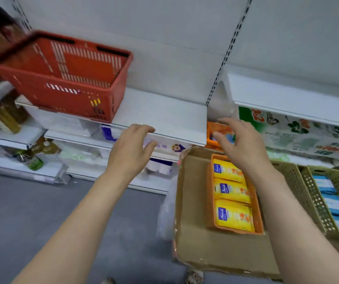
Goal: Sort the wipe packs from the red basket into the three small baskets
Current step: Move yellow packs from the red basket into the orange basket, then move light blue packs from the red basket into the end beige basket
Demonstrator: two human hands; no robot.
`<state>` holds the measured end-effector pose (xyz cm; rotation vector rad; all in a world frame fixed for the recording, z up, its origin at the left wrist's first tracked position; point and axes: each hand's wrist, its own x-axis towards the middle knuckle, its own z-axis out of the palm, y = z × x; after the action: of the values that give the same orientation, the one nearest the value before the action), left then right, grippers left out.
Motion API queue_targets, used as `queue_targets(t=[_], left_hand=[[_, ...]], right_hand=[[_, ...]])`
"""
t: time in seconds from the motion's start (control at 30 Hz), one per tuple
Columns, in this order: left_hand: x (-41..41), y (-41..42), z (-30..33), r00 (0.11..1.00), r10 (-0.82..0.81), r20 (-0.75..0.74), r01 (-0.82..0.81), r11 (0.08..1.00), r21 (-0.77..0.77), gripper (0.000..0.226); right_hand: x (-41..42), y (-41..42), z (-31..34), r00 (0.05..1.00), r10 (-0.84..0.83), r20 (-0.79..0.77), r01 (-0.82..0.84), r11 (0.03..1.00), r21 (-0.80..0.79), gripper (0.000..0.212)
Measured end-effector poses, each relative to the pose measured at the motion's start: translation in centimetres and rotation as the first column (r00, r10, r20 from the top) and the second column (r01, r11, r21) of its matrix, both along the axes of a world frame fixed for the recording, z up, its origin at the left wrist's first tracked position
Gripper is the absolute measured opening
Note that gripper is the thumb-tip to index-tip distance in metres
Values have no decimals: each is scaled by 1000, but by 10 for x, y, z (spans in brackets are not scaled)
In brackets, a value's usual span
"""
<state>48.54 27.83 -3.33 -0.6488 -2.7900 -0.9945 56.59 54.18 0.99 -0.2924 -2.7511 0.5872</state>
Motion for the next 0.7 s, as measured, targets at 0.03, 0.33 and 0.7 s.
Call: queue_targets(t=[0.03,0.33,0.7], left_hand=[[-7,-24,4,999,1,-37,-2,1000,-22,32],[-91,-168,29,991,3,-136,-18,994,-109,34],[-289,-216,16,991,66,-115,-80,989,-121,34]], right_hand=[[-5,-21,3,1000,5,-23,-4,1000,13,38],[-81,-176,-3,995,90,32,-91,995,47,44],[-303,-236,-14,982,191,-13,-191,981,-44,44]])
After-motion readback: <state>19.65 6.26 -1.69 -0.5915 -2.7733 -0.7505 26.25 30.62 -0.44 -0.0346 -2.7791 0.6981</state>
